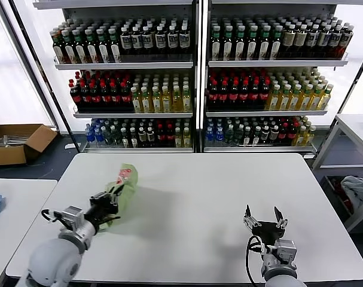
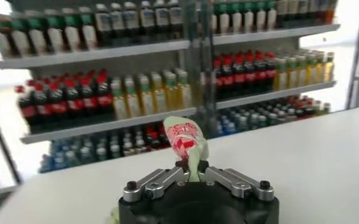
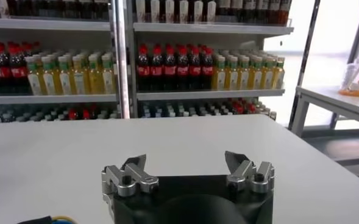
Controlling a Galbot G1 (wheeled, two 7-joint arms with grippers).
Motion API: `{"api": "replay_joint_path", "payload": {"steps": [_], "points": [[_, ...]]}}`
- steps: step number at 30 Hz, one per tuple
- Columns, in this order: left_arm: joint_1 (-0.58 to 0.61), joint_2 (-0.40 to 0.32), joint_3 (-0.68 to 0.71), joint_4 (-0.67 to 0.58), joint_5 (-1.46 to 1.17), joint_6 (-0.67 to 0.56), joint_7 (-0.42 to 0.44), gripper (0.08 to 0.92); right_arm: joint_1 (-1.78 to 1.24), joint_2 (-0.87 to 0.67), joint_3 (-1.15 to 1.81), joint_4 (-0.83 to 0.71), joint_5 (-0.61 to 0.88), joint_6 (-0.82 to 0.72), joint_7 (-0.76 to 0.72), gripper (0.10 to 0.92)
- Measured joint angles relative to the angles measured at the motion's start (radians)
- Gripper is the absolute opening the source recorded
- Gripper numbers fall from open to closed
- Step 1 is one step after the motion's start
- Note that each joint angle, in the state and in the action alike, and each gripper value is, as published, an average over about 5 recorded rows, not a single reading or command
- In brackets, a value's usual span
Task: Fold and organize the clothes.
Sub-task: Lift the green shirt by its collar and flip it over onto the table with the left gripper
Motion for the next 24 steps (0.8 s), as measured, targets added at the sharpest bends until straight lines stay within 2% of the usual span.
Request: {"api": "replay_joint_path", "payload": {"steps": [9,12,24], "points": [[-0.025,-0.083,0.111,0.001,0.017,0.015,-0.022,0.112,-0.009,0.015,-0.011,0.002,-0.022,-0.007,0.004,0.823],[-0.037,-0.107,0.138,0.009,0.019,0.014,-0.025,0.139,-0.01,0.019,-0.014,0.006,-0.029,-0.013,0.006,0.823],[-0.056,-0.214,0.228,0.018,-0.058,-0.03,-0.07,0.472,0.012,0.033,-0.043,0.0,-0.01,-0.038,0.016,0.823]]}}
